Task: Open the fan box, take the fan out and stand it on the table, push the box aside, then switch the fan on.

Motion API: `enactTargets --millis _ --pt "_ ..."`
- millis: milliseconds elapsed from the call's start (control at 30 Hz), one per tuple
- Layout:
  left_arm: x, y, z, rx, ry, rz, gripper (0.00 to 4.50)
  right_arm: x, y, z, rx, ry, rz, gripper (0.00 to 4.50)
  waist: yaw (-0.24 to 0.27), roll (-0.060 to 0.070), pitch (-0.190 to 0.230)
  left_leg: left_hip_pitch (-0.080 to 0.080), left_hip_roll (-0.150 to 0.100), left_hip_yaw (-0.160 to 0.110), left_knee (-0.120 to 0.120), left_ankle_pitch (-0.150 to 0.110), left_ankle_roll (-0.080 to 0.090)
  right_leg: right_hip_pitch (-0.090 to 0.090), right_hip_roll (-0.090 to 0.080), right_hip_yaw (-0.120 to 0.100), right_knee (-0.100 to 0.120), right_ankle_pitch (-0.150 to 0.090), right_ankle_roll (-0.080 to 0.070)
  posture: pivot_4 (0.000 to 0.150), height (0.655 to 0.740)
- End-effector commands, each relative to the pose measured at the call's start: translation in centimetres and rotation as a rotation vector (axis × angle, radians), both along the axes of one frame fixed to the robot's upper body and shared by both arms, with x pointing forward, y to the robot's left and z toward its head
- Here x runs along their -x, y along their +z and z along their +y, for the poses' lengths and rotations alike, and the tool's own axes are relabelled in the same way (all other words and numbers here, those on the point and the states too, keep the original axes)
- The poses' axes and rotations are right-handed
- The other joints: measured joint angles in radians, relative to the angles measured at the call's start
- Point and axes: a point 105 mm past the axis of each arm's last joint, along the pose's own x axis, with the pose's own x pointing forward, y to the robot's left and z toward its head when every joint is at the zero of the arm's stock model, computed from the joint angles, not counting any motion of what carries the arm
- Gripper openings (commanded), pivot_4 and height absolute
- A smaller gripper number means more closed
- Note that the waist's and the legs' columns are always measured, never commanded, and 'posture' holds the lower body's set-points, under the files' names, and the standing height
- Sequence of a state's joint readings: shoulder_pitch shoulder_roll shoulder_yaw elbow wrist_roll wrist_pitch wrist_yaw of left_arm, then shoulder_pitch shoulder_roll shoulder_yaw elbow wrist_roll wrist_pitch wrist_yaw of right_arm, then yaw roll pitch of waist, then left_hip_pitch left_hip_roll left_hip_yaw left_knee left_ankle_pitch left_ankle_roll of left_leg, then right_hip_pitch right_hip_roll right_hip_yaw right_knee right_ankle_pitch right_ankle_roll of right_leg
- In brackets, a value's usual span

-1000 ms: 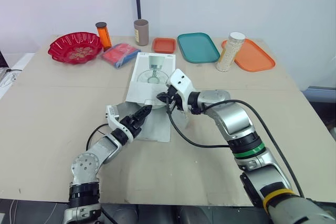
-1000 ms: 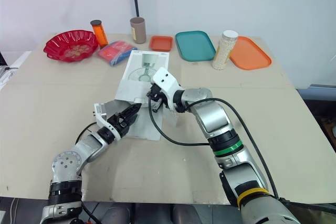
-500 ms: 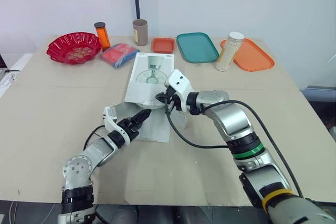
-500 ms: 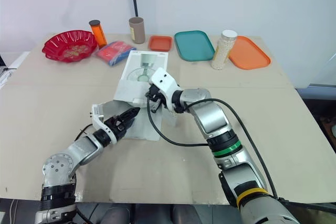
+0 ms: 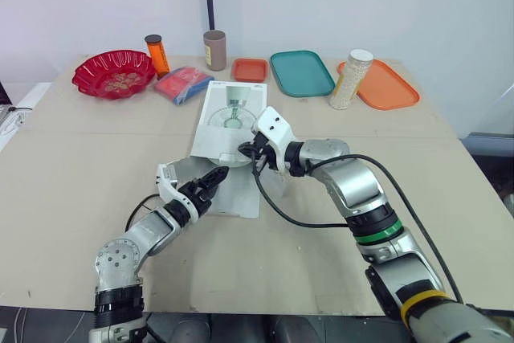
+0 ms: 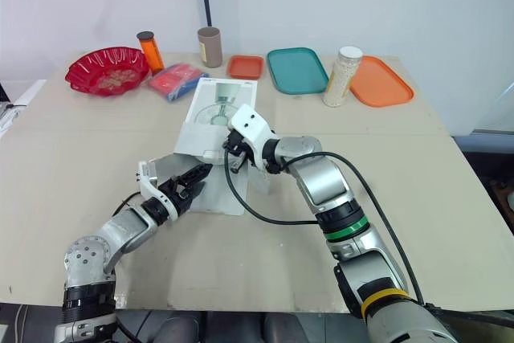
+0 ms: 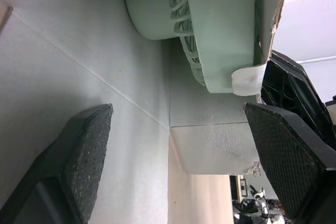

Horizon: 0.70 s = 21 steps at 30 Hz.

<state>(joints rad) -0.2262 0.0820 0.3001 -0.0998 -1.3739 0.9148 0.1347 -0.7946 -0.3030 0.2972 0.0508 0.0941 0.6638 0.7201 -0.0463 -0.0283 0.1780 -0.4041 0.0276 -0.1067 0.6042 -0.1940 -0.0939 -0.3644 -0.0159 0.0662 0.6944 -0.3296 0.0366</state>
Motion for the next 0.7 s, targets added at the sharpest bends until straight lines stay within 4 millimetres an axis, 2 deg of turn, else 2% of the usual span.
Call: enactTargets --millis 33,233,567,700 --pt "0.5 -1.1 0.6 -0.012 0.022 0.023 3.11 0.1 -0.2 0.0 0.008 0.003 0.0 0.0 -0.001 0.0 0.0 0.0 0.0 0.0 0.0 0.0 0.0 0.0 0.0 0.0 0.0 0.0 0.0 0.15 0.74" --pt "0.4 -1.1 0.7 -0.024 0.019 0.023 1.11 0.1 -0.2 0.1 0.009 0.008 -0.001 0.0 0.0 0.0 0.0 -0.001 0.0 0.0 -0.001 0.0 0.0 0.0 0.0 0.0 -0.002 0.0 0.0 0.15 0.74" --pt "0.0 0.6 -0.5 -0.015 -0.038 -0.076 1.11 0.1 -0.3 0.2 0.016 0.011 -0.005 0.0 0.001 0.0 0.0 -0.002 0.0 0.0 -0.001 0.0 0.0 0.0 0.0 -0.001 -0.003 0.0 0.0 0.15 0.74" --pt "0.0 2.2 -0.7 0.035 -0.046 -0.155 1.11 0.2 -0.3 0.2 0.015 0.013 -0.005 0.0 0.0 0.0 0.0 -0.002 0.0 0.0 -0.002 0.0 0.0 -0.001 0.0 -0.001 -0.003 0.0 0.0 0.15 0.74"
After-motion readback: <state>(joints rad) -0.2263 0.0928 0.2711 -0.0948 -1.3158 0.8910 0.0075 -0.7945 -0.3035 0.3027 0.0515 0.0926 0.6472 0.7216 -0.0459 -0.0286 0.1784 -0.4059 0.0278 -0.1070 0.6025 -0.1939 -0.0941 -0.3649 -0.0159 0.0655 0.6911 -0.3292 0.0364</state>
